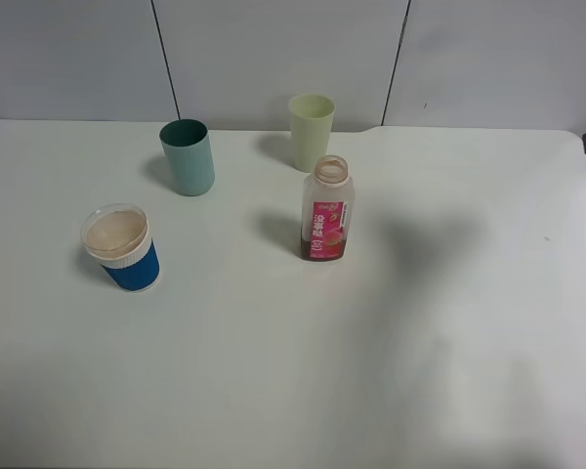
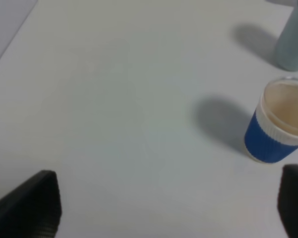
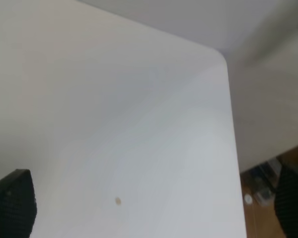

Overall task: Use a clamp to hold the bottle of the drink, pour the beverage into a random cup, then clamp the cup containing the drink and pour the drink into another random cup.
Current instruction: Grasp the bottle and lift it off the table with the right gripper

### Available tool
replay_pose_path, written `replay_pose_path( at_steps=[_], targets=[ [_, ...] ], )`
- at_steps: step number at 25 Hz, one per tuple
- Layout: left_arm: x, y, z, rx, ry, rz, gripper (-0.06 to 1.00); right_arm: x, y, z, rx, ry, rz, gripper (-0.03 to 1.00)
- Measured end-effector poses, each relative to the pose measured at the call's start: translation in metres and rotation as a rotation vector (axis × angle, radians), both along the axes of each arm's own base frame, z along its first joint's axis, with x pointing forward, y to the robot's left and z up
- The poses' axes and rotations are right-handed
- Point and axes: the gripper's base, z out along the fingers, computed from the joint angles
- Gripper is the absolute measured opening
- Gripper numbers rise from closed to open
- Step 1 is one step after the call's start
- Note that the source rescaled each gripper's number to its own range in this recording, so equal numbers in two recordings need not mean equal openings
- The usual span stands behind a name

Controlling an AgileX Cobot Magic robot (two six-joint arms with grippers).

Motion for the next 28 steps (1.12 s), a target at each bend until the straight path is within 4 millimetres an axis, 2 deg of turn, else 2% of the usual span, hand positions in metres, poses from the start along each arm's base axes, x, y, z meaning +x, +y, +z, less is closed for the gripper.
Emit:
replay_pose_path(
  at_steps=[2, 12, 28],
  targets=[
    [0.000, 0.000, 0.000, 0.000, 0.000, 0.000, 0.62, 0.006, 0.002, -0.003, 0.007, -0.009, 0.024, 0.92],
    [0.000, 0.000, 0.000, 0.000, 0.000, 0.000, 0.62, 0.044, 0.013, -0.040, -0.056, 0.053, 0.210, 0.92],
    [0.000, 0.000, 0.000, 0.000, 0.000, 0.000, 0.62, 0.073, 0.026, -0.080, -0.067, 0.056, 0.390, 0.92]
  ],
)
